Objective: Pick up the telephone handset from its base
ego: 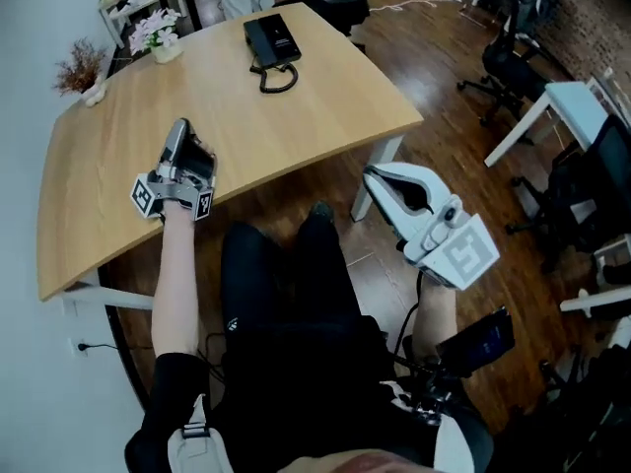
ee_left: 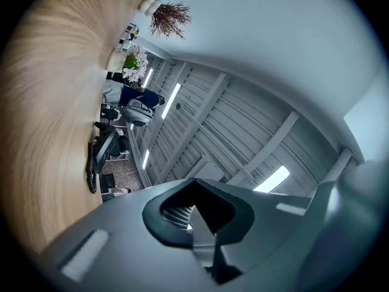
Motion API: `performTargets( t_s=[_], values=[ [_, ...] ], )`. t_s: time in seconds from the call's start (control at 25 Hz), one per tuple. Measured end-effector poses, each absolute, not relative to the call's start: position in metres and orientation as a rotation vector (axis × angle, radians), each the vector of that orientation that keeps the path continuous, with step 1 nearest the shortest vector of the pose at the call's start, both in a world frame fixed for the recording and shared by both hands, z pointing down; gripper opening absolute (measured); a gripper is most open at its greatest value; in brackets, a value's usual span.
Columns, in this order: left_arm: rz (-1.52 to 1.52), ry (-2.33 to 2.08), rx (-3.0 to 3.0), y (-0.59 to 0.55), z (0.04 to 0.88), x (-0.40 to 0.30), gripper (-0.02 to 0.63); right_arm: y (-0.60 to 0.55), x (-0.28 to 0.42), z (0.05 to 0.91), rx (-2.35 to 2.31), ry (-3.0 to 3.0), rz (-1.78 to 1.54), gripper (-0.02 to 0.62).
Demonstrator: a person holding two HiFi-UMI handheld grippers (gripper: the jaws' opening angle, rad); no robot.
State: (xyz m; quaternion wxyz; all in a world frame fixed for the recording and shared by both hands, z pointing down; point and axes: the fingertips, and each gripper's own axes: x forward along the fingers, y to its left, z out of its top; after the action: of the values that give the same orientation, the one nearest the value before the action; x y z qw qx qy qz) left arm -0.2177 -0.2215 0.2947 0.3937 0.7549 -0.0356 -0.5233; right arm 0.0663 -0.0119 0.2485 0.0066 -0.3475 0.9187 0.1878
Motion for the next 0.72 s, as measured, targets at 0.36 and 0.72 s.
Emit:
performTargets(
  t_s=[0.36,0.72],
  values=[
    [-1.335,-0.088,1.897,-0.223,0.289,-0.220,0.000,-0.029,0.065,0.261,-1.115,2.888,0.435,0.003],
    [-1.295,-0.068,1.833,-0.225,0.299,-0.209,0.000,-0.047,0.072,0.283,-1.136,2.901,0.388,0.003]
  ],
)
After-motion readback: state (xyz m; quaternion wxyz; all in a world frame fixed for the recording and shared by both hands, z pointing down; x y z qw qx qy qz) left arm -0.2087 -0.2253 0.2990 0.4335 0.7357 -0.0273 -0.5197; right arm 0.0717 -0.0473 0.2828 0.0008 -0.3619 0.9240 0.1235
